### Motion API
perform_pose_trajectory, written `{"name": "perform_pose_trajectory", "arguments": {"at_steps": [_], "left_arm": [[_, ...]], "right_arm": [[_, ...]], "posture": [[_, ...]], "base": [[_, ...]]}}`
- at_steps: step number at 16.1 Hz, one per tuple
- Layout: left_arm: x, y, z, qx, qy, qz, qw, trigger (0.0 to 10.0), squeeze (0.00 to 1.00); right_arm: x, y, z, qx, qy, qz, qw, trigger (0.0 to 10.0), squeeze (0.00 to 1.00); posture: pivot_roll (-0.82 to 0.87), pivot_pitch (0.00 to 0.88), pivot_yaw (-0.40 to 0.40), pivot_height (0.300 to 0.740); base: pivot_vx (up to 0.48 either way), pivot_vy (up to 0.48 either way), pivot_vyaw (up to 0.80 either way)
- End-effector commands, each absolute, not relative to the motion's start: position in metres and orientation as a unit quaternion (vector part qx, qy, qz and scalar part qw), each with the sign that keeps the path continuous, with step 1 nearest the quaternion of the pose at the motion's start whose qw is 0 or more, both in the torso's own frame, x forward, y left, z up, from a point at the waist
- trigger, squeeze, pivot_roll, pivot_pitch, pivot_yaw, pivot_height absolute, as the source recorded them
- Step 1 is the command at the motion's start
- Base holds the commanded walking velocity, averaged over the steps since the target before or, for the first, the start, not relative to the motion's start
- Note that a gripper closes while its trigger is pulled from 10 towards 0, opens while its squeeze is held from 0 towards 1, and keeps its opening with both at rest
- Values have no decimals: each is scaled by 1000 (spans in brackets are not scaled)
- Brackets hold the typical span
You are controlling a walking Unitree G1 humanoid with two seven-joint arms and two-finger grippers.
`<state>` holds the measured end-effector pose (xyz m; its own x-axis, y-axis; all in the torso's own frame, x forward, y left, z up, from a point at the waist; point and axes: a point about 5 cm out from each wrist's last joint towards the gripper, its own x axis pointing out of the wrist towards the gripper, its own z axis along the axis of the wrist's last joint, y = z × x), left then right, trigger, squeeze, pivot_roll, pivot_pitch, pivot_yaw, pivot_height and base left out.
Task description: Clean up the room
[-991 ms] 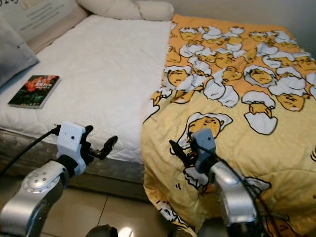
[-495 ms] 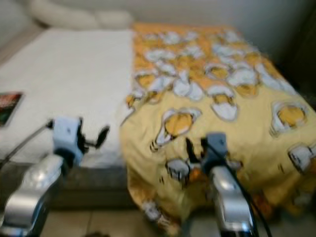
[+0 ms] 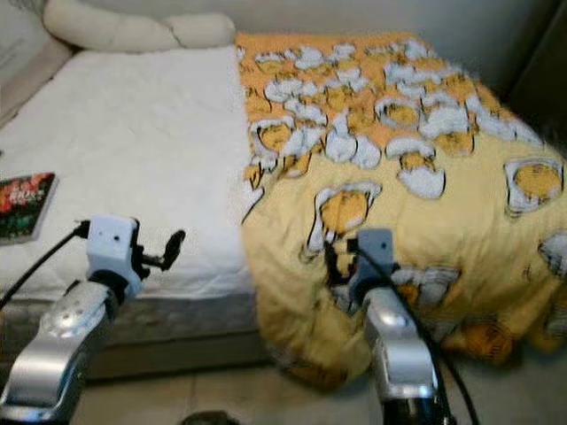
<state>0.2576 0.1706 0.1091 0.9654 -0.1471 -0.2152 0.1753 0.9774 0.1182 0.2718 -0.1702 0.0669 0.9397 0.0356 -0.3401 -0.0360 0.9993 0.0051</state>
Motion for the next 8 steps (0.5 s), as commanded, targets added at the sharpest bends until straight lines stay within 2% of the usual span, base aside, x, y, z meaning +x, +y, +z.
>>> {"name": "perform_pose_trajectory", "arguments": {"at_steps": [1,4,8], "left_arm": [[261,171,114,77,91,-82,989,10000,596],[265,170,114,71,83,-80,991,10000,557],[267,171,113,59,68,-74,993,10000,565]], "right_arm": [[272,-171,66,12,181,16,983,10000,0],[274,-168,68,22,172,22,985,10000,0],[283,-162,75,-24,136,43,989,10000,0]], "posture": [[-8,0,30,740],[-11,0,33,740],[-1,0,26,740]], "base": [[0,0,0],[0,0,0],[0,0,0]]}}
